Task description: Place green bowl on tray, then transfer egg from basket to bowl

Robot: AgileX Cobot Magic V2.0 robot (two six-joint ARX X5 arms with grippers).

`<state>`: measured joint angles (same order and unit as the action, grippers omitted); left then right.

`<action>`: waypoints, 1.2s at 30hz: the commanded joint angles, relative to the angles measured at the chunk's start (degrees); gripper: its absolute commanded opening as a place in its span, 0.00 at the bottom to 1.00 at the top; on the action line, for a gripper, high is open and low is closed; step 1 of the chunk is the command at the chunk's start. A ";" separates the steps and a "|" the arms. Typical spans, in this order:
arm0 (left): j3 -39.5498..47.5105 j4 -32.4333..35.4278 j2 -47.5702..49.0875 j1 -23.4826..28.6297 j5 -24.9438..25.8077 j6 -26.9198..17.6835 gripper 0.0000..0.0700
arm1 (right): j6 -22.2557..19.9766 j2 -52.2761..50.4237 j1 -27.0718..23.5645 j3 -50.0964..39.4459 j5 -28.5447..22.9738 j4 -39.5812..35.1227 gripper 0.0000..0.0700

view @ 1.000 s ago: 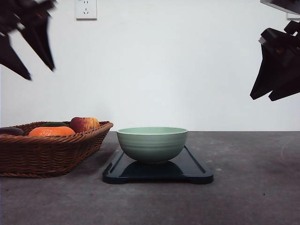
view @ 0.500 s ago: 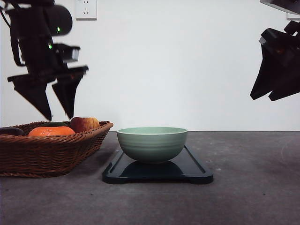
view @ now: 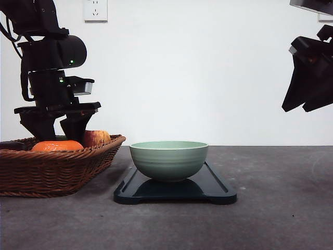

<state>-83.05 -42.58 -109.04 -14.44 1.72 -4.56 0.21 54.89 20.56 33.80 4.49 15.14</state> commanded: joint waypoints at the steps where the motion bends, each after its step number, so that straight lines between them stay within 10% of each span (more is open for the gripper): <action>1: -1.39 0.34 -1.97 -0.17 -0.07 -0.55 0.52 | -0.50 0.50 0.20 0.22 -0.09 -0.50 0.40; 36: -1.75 -2.91 0.43 -0.15 -0.46 0.52 0.31 | -0.66 0.50 0.20 0.22 -0.06 -0.48 0.40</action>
<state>-83.52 -45.68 -109.66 -14.44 1.41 -4.45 0.16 54.89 20.56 33.80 4.47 15.13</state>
